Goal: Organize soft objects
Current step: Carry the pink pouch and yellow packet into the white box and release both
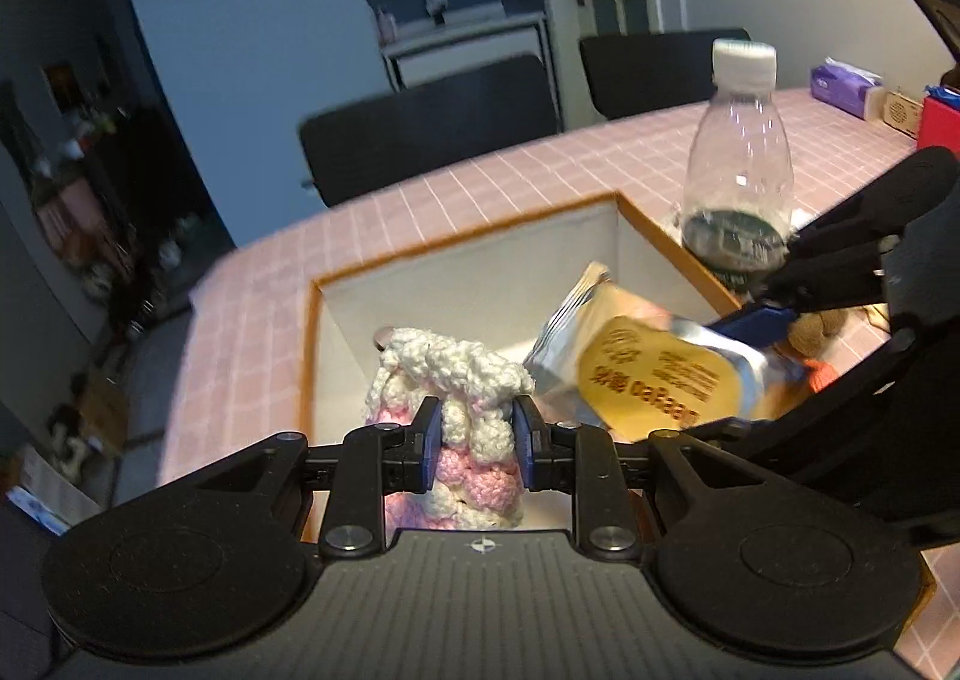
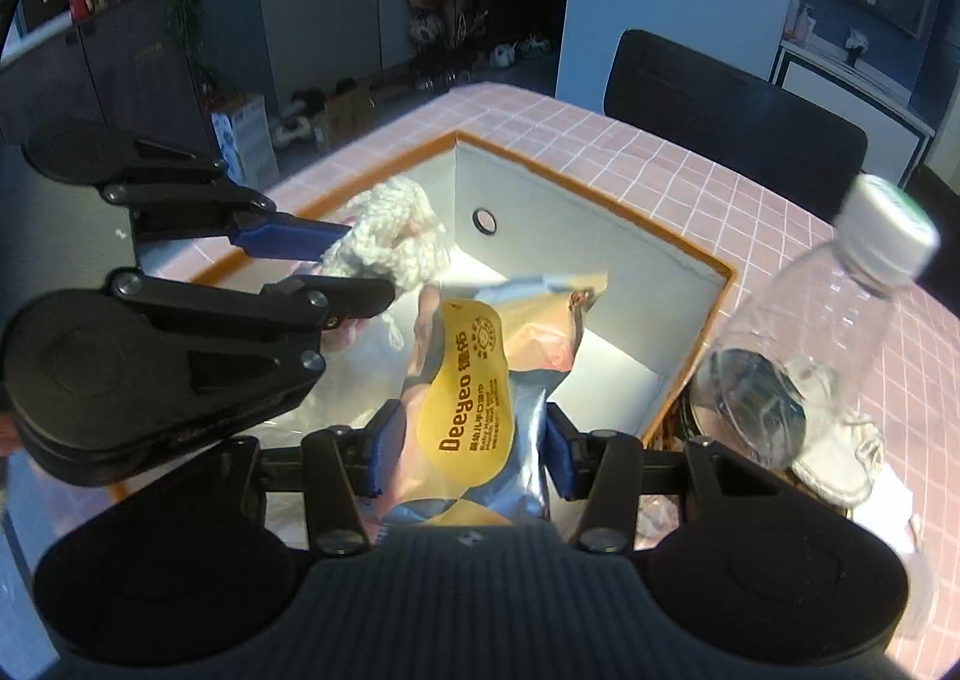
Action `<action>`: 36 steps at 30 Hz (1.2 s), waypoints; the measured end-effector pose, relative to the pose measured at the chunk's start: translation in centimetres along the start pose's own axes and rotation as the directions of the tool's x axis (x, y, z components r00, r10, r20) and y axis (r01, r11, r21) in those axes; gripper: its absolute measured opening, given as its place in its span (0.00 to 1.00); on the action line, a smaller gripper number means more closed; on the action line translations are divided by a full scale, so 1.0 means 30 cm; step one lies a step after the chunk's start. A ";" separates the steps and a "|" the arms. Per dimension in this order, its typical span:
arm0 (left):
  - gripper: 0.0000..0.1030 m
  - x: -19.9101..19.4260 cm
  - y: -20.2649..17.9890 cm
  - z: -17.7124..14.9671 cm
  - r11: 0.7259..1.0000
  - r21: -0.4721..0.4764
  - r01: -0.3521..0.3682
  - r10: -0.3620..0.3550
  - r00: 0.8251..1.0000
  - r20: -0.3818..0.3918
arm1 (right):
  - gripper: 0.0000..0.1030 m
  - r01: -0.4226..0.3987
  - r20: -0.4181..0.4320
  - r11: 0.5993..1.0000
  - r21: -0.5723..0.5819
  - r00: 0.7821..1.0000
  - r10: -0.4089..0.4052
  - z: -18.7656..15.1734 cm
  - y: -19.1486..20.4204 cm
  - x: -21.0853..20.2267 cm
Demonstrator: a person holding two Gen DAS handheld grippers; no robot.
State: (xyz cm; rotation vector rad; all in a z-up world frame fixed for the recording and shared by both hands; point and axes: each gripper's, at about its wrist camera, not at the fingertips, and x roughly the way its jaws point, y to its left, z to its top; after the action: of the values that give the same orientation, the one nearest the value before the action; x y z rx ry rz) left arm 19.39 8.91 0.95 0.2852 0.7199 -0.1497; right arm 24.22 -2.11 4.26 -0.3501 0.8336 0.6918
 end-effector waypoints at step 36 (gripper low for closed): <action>0.48 -0.183 -0.102 0.009 0.999 0.043 -0.005 0.001 0.995 0.096 | 0.49 0.009 0.102 1.000 -0.019 0.995 -0.007 -0.125 -0.045 -0.226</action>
State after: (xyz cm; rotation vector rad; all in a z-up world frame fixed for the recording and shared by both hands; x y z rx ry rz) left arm 14.78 6.13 4.17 0.3176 0.6212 -0.1754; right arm 19.85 -7.96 7.15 -0.3321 0.7285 0.7052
